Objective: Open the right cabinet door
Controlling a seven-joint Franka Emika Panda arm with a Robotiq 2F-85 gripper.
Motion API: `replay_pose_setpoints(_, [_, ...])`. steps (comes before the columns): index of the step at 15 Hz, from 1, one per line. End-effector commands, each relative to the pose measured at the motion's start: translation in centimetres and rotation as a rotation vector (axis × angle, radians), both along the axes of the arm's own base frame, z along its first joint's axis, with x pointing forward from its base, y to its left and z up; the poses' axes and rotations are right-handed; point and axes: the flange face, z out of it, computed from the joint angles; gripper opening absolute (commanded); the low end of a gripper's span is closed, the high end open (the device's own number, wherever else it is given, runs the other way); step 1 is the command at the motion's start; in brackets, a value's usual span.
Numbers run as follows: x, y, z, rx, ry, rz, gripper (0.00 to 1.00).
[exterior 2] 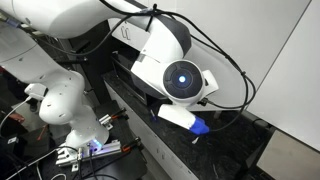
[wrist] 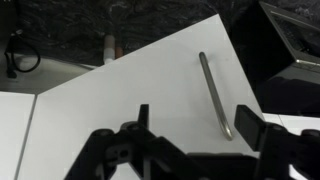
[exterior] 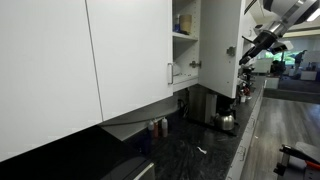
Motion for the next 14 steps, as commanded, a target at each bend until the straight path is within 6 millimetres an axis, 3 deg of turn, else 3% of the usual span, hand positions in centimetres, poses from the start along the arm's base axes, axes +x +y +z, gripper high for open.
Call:
replay_pose_setpoints(1, [-0.3,-1.7,0.2,-0.074,0.054,-0.032,1.0])
replay_pose_setpoints(9, [-1.8,-3.0,0.5,-0.217,0.156,-0.134,1.0])
replay_pose_setpoints(14, [-3.0,-2.7,0.7,-0.261,0.188,-0.192,1.0])
